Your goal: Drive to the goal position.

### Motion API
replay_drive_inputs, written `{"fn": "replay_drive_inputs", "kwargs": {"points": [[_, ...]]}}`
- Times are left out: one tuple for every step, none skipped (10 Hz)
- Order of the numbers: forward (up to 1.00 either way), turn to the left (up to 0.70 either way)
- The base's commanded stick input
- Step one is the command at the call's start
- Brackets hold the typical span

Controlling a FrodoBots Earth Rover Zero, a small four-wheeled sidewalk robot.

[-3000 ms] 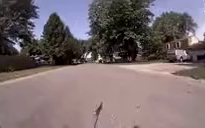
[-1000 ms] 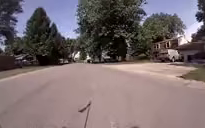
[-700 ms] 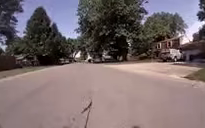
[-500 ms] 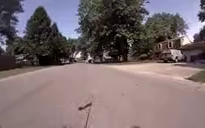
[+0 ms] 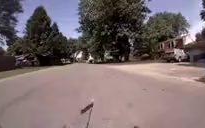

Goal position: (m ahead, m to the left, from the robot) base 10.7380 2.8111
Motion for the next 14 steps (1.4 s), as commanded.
{"fn": "replay_drive_inputs", "kwargs": {"points": [[0.69,0.03],[0.69,0.03],[0.69,0.03],[0.69,0.03],[0.69,0.03],[0.69,0.03],[0.69,0.03],[0.69,0.03],[0.69,0.03],[0.69,0.03],[0.69,0.03],[0.69,0.03],[0.69,0.03],[0.69,0.03]]}}
